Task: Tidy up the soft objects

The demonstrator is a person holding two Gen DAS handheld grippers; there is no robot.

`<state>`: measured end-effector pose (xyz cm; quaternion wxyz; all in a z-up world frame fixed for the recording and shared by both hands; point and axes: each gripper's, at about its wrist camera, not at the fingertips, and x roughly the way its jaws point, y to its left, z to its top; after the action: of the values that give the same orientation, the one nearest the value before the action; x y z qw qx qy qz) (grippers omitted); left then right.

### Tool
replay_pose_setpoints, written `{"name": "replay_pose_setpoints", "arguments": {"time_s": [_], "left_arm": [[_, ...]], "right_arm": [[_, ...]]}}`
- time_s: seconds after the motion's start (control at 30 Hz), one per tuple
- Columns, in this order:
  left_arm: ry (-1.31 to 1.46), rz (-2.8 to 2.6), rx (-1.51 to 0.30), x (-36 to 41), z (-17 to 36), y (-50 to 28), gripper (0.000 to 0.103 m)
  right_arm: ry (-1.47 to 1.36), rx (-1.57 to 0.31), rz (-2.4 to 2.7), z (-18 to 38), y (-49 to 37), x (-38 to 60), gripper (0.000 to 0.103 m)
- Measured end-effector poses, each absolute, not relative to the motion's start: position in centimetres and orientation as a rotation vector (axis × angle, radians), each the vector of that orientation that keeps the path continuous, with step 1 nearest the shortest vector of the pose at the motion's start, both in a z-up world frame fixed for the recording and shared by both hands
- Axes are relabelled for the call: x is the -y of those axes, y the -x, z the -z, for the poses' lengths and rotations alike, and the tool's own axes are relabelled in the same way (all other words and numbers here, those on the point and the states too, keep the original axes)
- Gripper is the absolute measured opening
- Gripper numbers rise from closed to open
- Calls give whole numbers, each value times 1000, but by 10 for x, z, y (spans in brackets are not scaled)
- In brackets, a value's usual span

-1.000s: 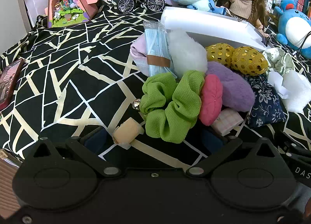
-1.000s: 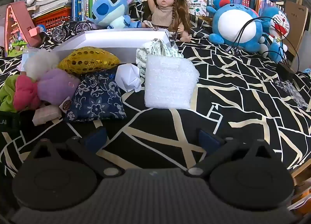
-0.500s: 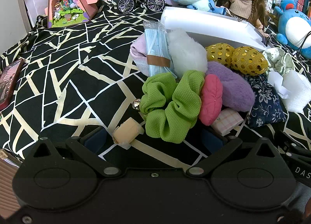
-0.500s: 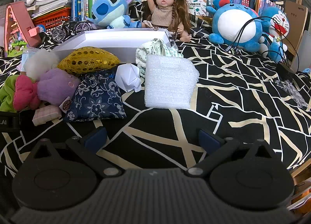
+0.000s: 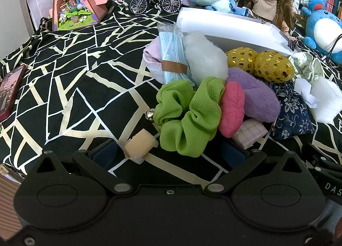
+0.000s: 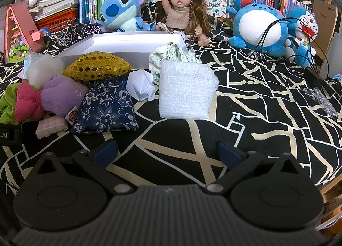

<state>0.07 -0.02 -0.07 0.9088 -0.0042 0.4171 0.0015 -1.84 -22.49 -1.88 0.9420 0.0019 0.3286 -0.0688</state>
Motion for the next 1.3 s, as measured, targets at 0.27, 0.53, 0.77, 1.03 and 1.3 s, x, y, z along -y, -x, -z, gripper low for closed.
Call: {"name": "replay_pose_setpoints", "arguments": {"time_s": [0.27,0.53,0.77,1.03,1.3], "left_arm": [[9,-3,-860,0,1,-1,103],[6,2,-857,-2,5,-1,103],[-15,51,-800,-4,5,7,103],[20,83,-766,-15,5,12,98],[124,144,-683,-25,-16,23,73]], "right_arm": [[-4,-667,142,19,18,225,103],[-4,-661,132,18,20,226,103],[-6,-609,109,23,25,230,103],[-14,-559,47,22,31,233,103],[0,-455,-82,4,35,222,89]]}}
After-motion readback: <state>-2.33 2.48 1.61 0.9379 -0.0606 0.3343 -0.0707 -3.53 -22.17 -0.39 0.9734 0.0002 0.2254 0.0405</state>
